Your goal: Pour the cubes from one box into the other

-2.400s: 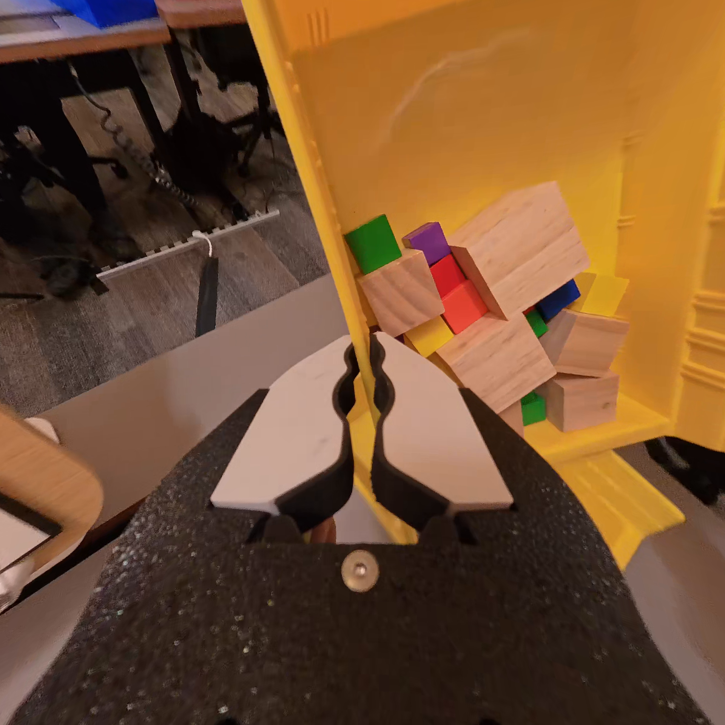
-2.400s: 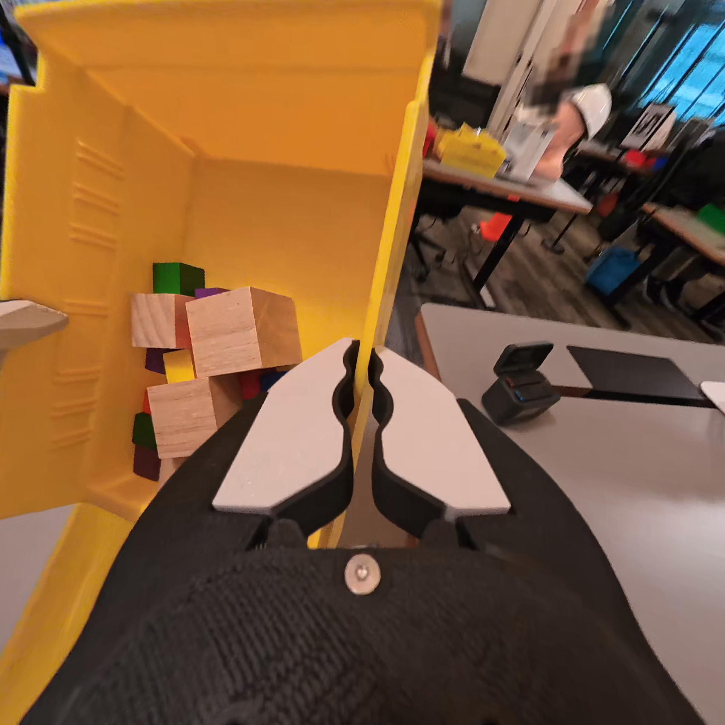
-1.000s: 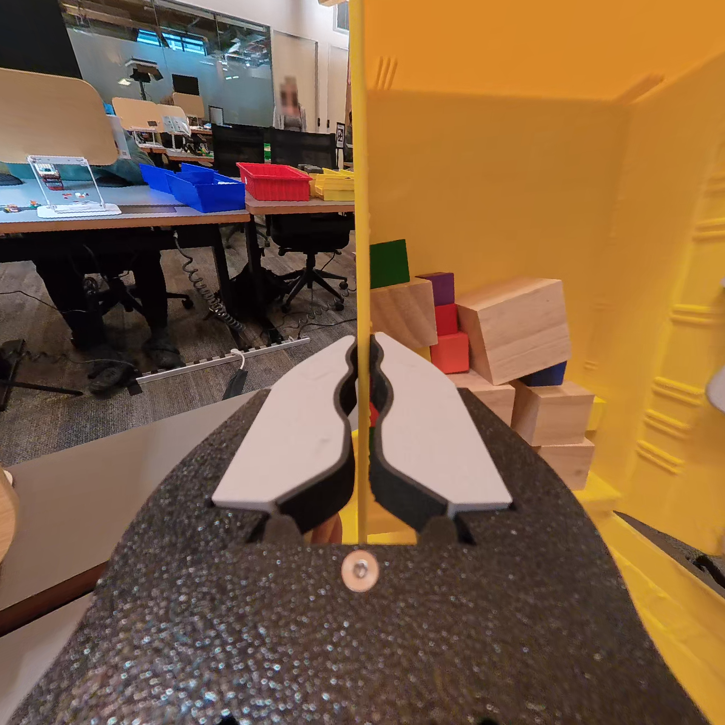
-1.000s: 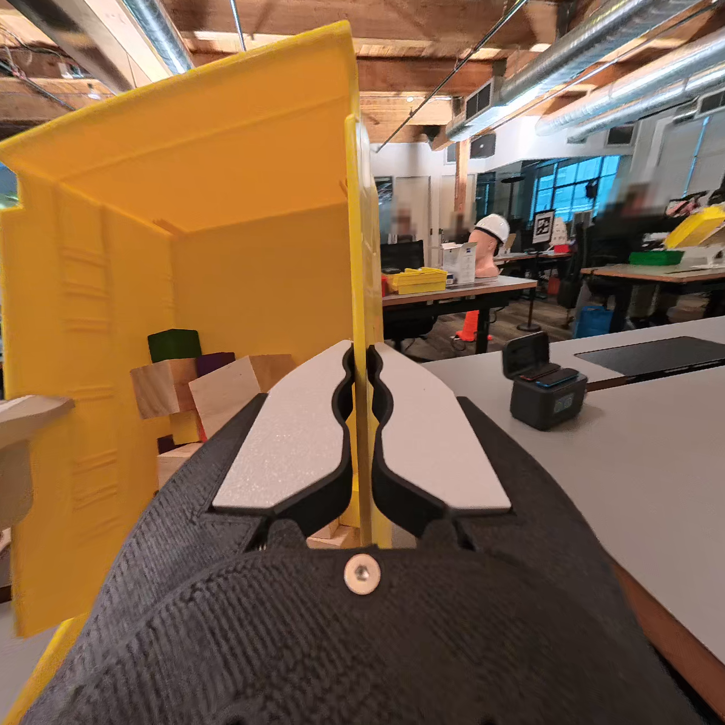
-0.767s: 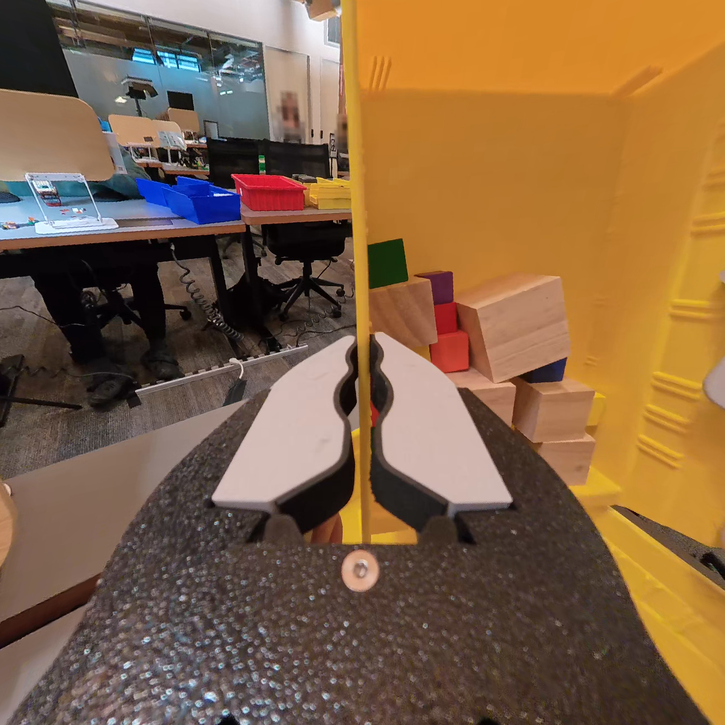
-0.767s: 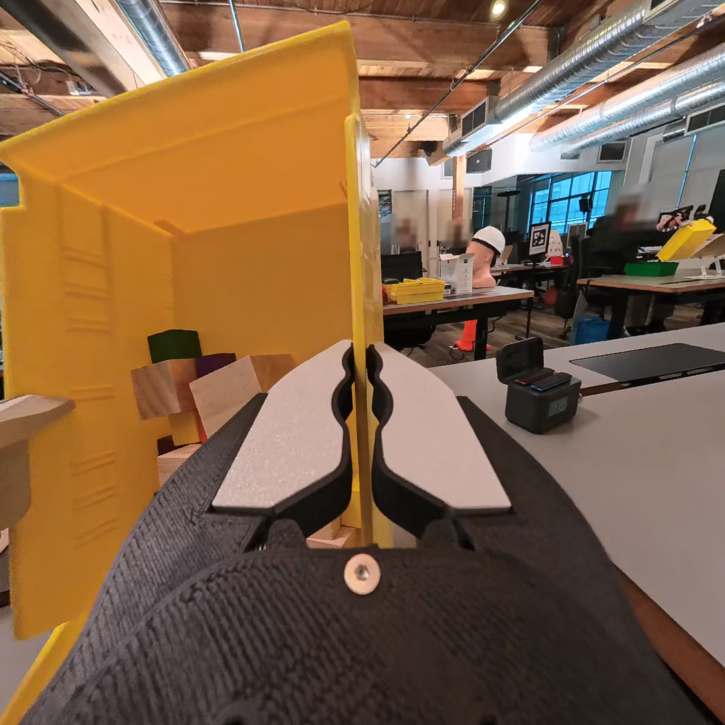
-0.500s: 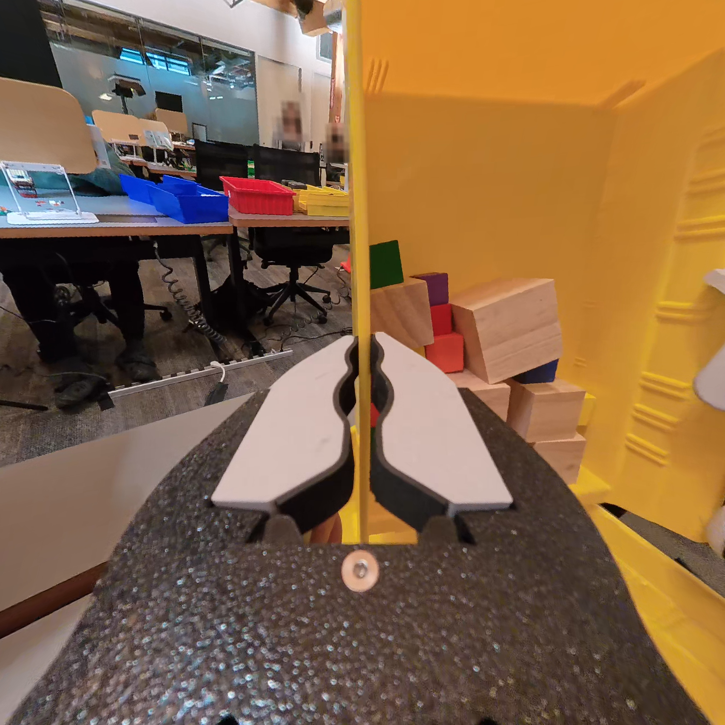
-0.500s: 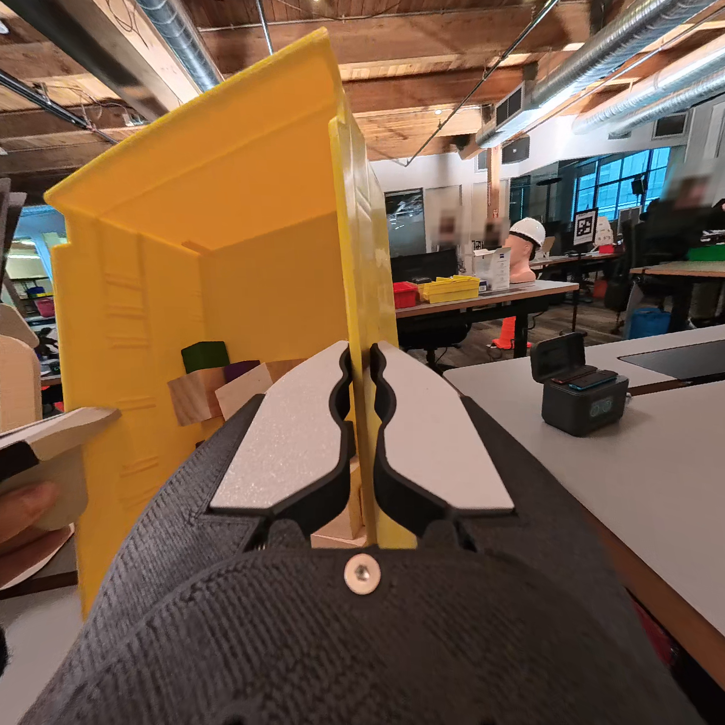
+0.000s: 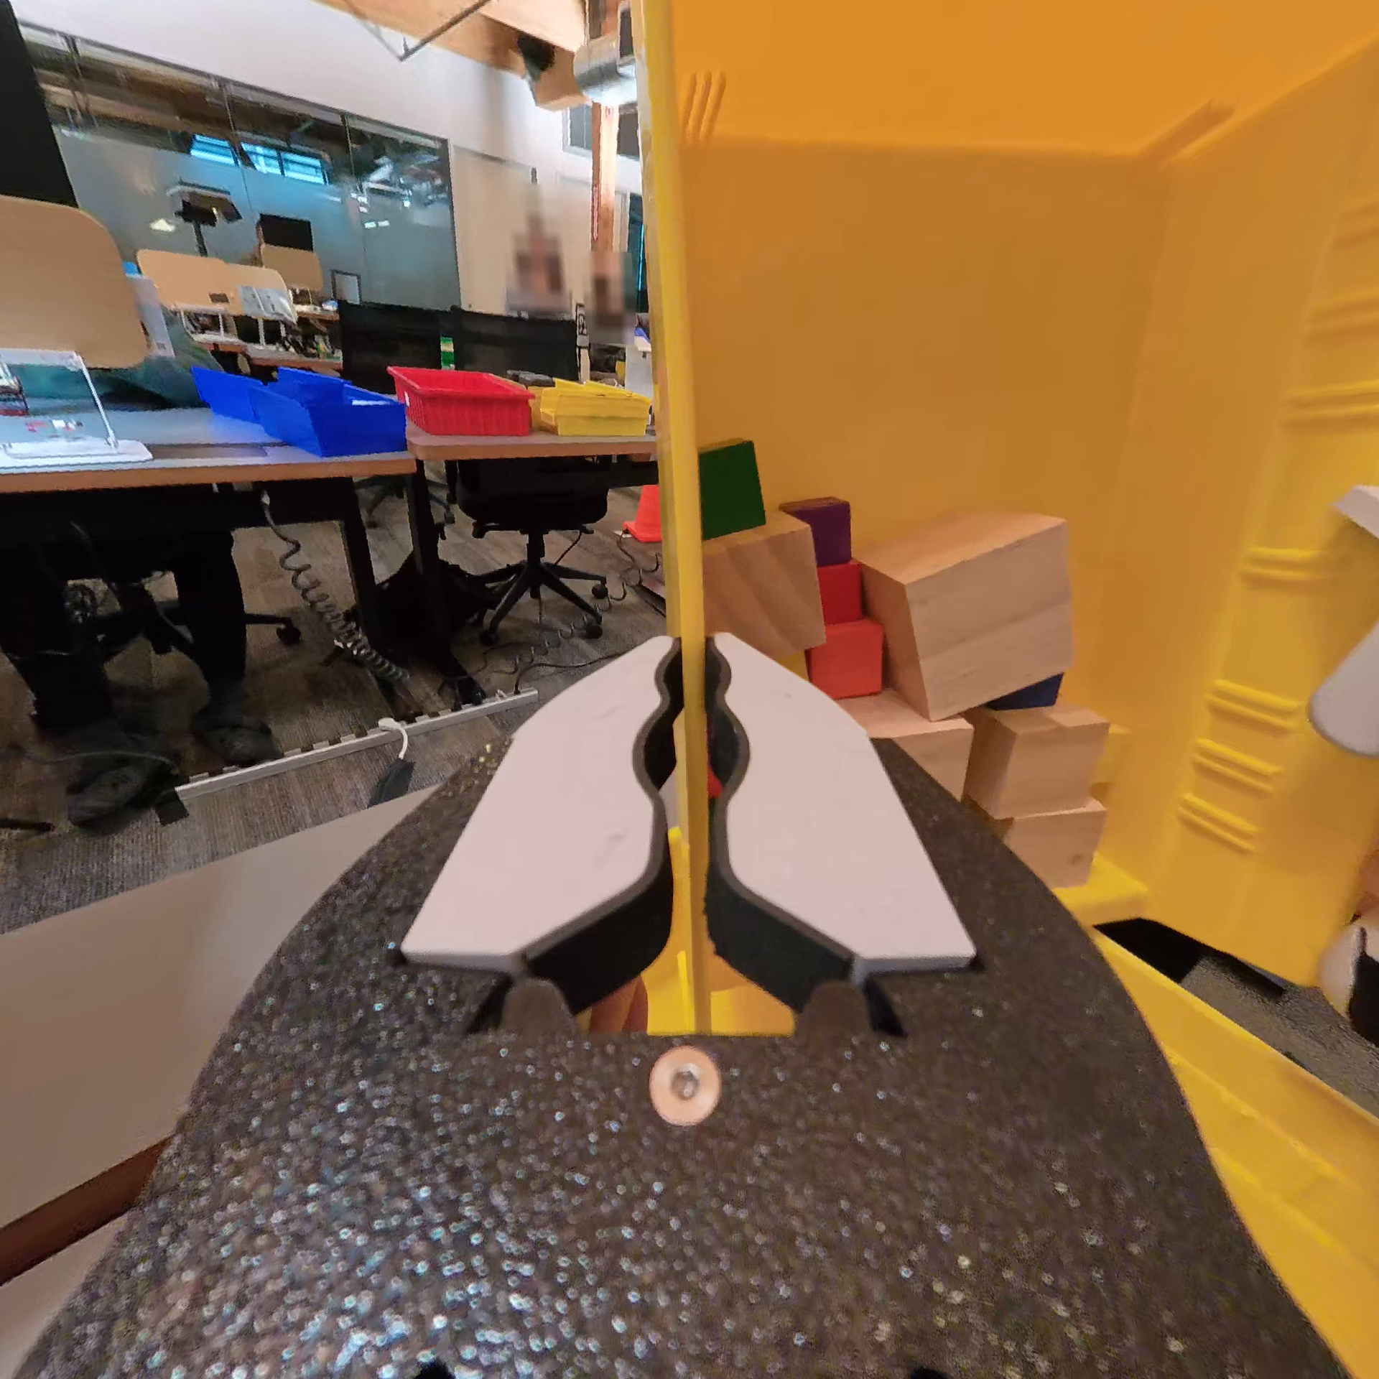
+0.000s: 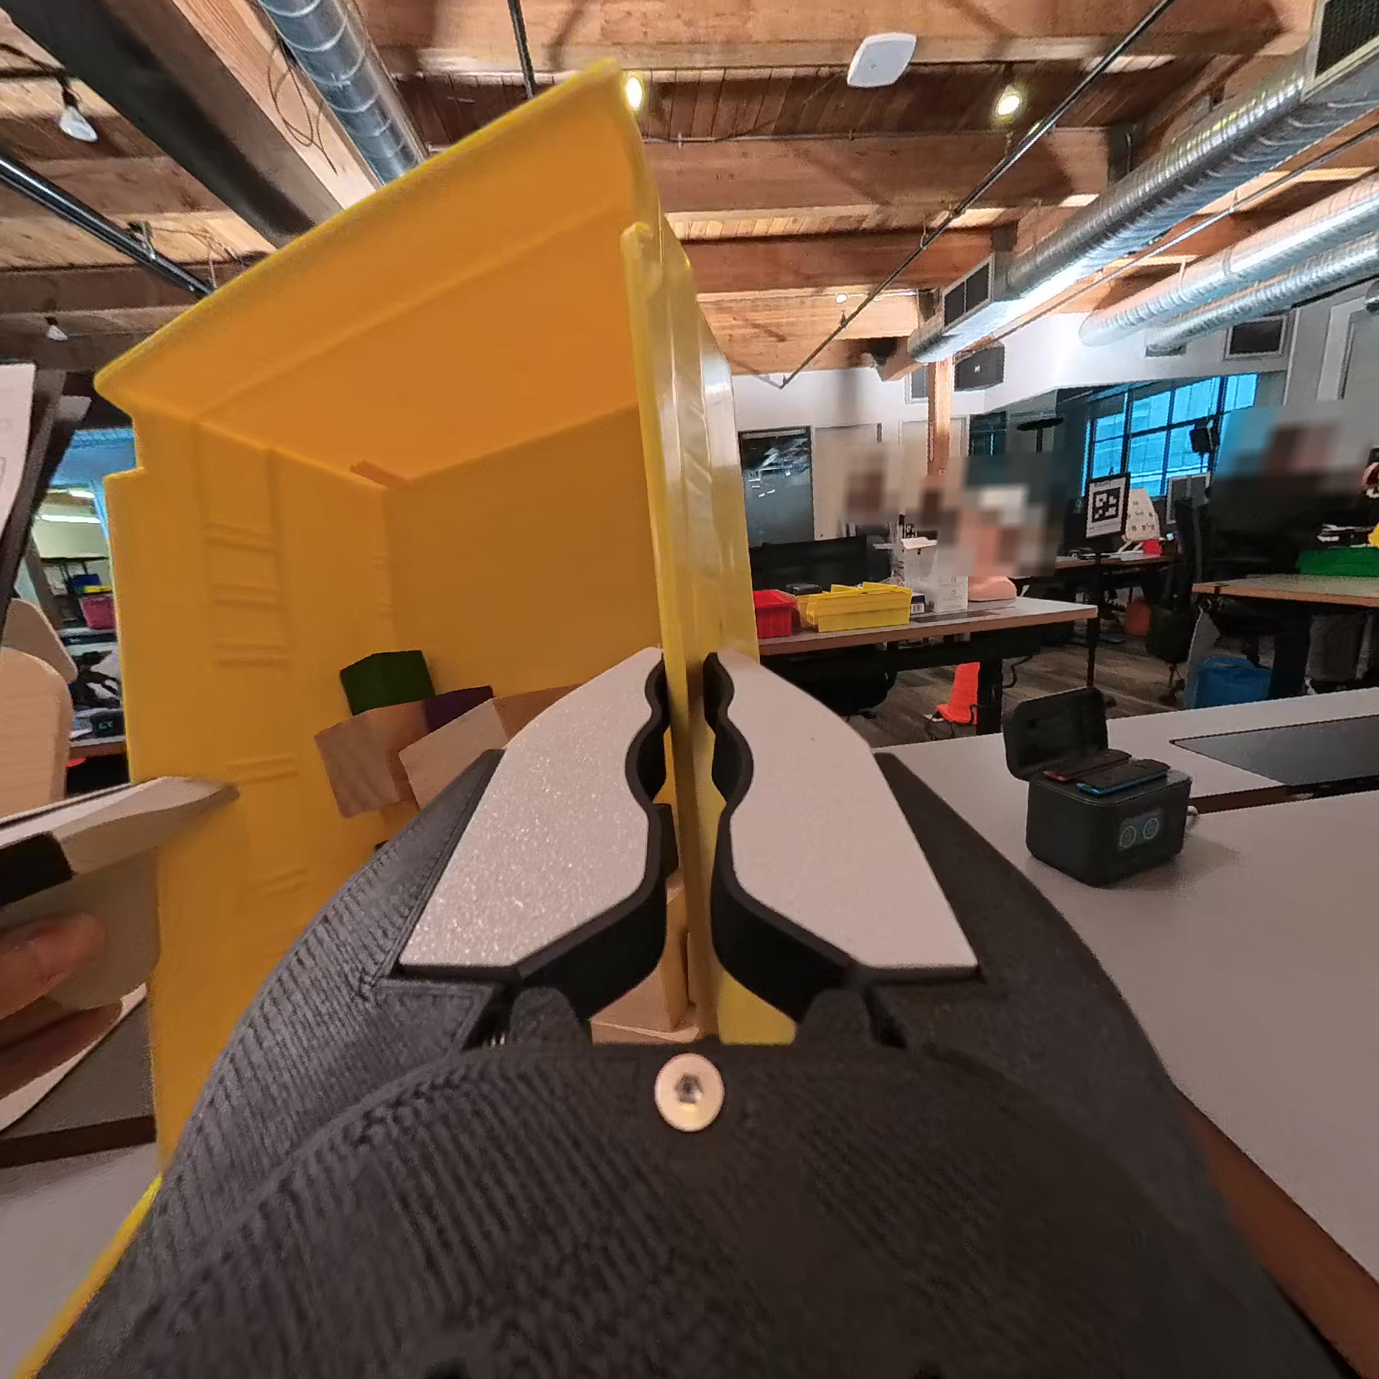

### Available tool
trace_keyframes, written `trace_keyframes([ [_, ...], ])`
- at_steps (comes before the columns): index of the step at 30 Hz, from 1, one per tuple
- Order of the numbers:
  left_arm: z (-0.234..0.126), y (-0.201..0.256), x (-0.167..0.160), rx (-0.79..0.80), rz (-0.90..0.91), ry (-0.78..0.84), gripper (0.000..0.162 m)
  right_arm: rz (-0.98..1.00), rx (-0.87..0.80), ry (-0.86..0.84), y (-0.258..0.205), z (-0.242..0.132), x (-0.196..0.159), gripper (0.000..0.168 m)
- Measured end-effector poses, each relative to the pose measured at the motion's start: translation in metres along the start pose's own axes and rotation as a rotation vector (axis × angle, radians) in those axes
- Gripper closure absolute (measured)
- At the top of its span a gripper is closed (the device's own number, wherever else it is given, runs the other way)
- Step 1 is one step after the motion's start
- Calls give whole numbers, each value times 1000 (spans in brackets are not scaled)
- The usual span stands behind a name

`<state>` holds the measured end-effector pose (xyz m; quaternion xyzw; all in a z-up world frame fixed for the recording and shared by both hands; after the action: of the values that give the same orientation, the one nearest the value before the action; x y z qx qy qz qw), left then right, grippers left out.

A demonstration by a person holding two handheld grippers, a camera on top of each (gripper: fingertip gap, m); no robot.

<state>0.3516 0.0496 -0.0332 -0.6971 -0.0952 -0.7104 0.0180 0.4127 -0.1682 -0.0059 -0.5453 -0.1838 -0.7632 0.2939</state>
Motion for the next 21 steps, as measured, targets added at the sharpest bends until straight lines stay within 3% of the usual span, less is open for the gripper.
trace_keyframes([
  [21, -4, -3, -1, -62, -29, 68, 158, -120, 47, 110, -4, 1, 14, 161],
])
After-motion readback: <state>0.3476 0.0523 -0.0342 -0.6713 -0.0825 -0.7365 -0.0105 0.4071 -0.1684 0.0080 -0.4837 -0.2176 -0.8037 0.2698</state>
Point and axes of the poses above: each gripper's, where its closed fingertips meet, z out along the fingers, x out of its top, y = z × x across the jaws, the point moved 8 cm from there along -z, back along the fingers, and after that the axes turned 8 degrees about x, right-handed, at the moved point
